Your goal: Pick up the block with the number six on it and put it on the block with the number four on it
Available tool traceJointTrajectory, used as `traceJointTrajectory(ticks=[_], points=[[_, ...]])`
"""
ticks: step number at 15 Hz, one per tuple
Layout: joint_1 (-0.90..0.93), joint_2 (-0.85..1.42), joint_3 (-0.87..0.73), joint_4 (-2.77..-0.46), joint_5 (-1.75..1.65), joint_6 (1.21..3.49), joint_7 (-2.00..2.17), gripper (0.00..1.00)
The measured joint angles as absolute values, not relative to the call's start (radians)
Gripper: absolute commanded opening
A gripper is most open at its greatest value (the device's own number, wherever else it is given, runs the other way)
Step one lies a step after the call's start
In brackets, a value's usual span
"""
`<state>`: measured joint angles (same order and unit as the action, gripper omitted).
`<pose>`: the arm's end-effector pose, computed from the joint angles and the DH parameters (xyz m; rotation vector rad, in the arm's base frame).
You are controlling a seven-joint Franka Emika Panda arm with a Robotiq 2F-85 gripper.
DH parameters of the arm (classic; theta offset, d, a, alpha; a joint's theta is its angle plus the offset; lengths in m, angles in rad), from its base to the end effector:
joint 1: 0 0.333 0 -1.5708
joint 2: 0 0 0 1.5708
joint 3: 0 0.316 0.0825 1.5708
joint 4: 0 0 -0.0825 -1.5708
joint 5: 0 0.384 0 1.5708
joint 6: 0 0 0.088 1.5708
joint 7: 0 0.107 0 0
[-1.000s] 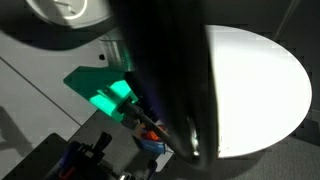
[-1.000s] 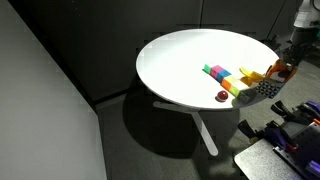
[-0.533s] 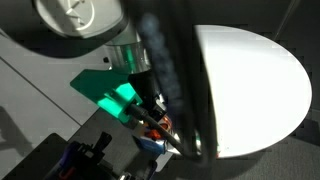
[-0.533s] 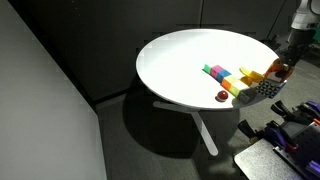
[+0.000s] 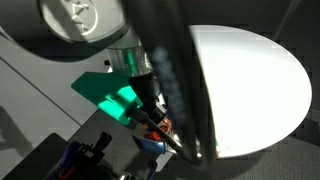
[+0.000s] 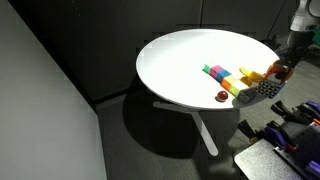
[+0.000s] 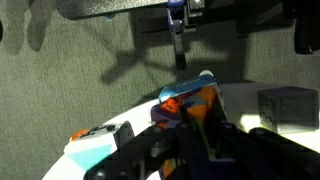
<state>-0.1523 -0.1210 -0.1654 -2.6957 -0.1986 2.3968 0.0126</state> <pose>0.3680 -0.1205 0.2556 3.0436 -0.2580 -0.2919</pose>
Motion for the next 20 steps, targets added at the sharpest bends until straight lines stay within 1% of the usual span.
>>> traceJointTrajectory(ticks=[1, 5, 6, 7, 20], points=[[-0.152, -0.120, -0.166, -2.696, -0.199, 2.397, 0.013, 0.58], [-0.152, -0.120, -0.167, -2.696, -0.199, 2.397, 0.013, 0.91], [-0.152, -0.119, -0.167, -2.696, -0.199, 2.397, 0.013, 0.97], [-0.152, -0.119, -0.167, -2.696, -0.199, 2.397, 0.013, 1.00], [-0.152, -0.117, -0.166, -2.696, -0.196, 2.387, 0.013, 1.00]])
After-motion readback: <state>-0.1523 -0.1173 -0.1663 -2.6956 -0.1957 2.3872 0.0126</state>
